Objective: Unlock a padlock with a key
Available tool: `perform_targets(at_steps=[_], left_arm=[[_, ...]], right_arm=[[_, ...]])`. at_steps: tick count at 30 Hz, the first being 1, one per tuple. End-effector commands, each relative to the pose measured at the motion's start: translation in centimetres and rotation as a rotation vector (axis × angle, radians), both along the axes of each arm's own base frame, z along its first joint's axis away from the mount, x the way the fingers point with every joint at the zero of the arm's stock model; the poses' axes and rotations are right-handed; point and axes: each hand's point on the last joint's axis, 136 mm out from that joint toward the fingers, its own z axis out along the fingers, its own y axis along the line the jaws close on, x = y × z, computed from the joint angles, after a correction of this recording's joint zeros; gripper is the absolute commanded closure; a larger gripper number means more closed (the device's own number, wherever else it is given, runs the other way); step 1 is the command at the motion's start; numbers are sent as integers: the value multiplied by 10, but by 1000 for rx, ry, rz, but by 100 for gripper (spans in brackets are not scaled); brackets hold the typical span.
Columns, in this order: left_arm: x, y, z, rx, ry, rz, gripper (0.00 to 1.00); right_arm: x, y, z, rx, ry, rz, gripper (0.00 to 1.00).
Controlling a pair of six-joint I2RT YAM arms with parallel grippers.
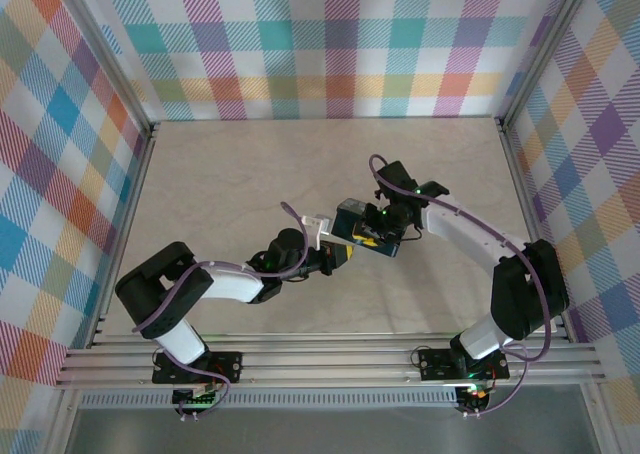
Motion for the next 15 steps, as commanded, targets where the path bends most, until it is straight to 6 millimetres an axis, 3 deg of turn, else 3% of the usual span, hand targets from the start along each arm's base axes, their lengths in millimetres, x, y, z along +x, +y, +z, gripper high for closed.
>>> perform_targets(at_steps=[1,7,15], left_arm=[[16,-23,100,-246,-267,-21,100],[14,-25,73,-196,-259,-33,100],[1,-1,58,-127,-253,2,100]], right_arm=[[-23,12,-14,8,82,59,100],[-20,16,-9,39,76,46,100],[-3,12,-2,22,20,-1,100]])
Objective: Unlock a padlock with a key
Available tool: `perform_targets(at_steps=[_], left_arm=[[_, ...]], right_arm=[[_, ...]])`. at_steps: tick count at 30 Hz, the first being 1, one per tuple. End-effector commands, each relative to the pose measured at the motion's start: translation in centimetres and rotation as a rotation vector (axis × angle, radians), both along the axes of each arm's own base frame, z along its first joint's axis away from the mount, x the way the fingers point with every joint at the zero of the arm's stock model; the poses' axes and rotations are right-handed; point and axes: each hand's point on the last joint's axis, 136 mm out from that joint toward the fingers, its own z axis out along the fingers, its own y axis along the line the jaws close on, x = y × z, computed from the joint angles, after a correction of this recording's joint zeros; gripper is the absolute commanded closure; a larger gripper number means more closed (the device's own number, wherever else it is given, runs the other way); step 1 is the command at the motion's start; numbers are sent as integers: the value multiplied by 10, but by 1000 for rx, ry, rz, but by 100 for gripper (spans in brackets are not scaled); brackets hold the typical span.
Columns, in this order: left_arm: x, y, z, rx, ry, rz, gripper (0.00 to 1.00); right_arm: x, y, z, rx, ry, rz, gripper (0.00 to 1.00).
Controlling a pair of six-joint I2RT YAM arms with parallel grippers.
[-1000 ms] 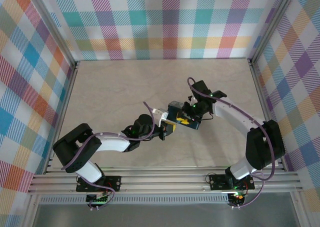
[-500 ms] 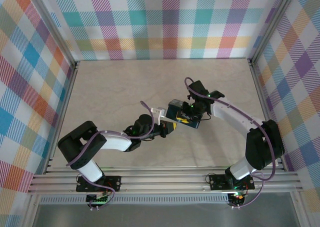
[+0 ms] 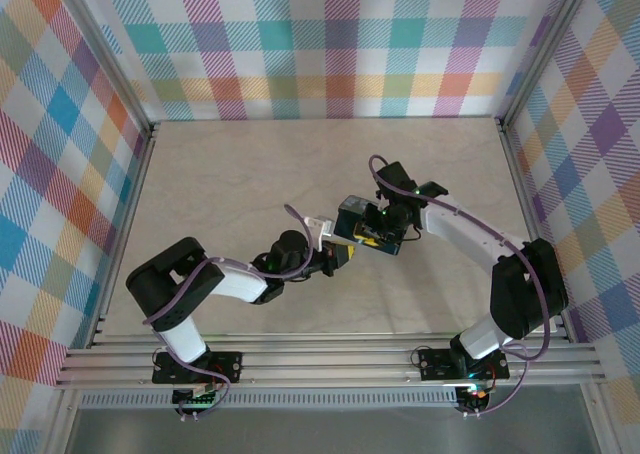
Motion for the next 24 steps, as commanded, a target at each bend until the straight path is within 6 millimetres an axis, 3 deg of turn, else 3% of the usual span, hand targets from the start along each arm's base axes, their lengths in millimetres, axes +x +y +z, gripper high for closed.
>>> perform_targets(at_steps=[1,15,24], left_arm=[[-2,2,63,-131,-186,3,100],[-16,14,32,-27,-162,0,100],[-21,17,26,-23,-176,6,100]], right_arm=[[-4,13,3,39,19,10,100],[8,15,10,64,-17,-44,100],[10,18,14,91,-20,-62,100]])
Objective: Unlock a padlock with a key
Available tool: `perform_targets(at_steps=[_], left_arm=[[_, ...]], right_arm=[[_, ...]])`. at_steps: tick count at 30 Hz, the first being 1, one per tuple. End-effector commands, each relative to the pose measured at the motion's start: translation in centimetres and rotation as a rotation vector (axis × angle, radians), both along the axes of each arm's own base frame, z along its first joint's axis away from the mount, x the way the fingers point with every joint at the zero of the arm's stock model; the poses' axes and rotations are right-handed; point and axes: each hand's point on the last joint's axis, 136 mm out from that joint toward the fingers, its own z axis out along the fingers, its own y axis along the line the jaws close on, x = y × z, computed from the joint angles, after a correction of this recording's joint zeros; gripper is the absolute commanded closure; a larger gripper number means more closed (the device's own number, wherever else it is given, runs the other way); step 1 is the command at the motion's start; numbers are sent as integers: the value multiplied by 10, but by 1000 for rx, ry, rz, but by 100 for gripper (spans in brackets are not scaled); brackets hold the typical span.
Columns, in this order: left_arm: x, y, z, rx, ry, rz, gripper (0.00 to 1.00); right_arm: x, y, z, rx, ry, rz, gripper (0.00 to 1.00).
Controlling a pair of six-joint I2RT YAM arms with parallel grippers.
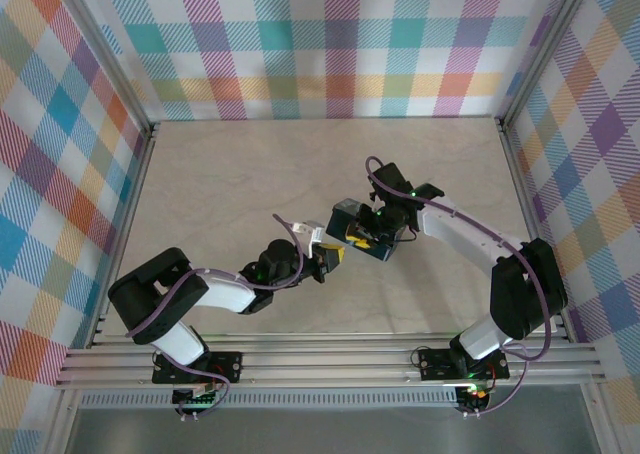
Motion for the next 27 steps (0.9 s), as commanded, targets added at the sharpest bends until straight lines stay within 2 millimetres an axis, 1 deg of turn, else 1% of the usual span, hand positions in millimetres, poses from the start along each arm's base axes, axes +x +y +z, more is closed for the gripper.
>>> perform_targets(at_steps=[1,9,17,23,27], left_arm=[[-11,-6,20,-49,-76,-42,100],[-11,-7,19,-51,-89,-30,100],[-1,-19,26,-59,-115,-29,100],[6,-26,29,-65,-138,-24,100],[11,-31,35,-96,-145,-26,100]], right_arm=[[14,0,6,15,-54,-46,100],[14,3,8,40,-48,-55,100],[7,7,3,81,-8,-63,100],[1,6,-1,88,19,-73,100],[-1,9,-4,118,41,-84,100]])
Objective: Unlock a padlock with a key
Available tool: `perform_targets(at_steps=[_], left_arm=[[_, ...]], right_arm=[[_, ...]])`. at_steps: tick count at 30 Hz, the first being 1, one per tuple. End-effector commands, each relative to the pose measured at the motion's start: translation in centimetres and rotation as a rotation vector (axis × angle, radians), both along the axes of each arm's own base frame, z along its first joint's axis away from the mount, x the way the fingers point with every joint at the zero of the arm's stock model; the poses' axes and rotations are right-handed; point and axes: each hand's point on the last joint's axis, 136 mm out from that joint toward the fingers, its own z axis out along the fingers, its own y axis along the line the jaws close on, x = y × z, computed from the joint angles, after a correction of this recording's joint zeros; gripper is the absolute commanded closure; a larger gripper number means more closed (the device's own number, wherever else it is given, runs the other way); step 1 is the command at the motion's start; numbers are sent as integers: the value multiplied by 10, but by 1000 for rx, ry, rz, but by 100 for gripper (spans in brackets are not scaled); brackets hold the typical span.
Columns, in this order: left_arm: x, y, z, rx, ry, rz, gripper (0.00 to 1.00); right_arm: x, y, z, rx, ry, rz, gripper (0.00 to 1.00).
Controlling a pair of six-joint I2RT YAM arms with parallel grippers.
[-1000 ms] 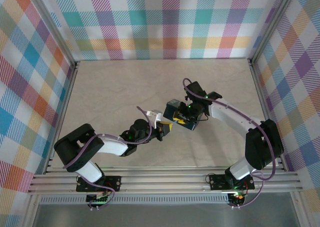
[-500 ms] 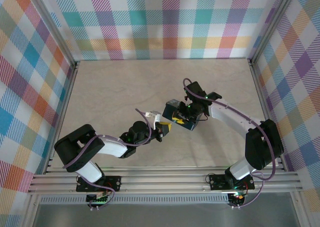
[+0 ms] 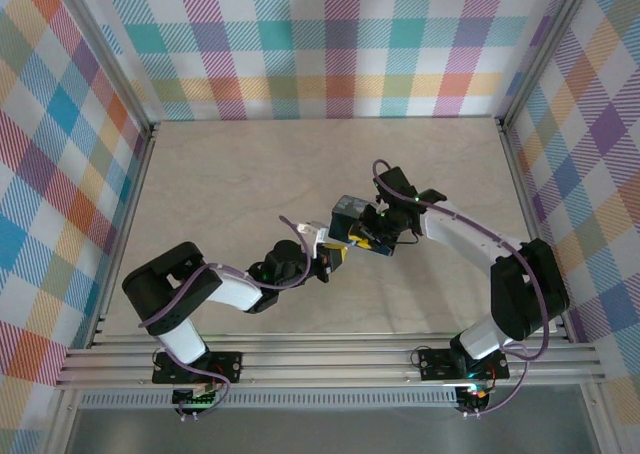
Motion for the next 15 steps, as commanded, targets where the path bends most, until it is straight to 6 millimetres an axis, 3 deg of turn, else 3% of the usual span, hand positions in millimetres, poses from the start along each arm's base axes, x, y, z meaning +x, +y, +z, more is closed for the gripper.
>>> perform_targets(at_steps=[1,7,15], left_arm=[[2,-24,50,-141,-120,-52,100],[10,-19,63,-178,-136,-37,100],[14,-29,70,-271,-95,-81,100]], right_arm=[[-4,12,10,79,5,2,100],[-7,14,7,98,21,-5,100],[-5,16,10,99,17,6,100]])
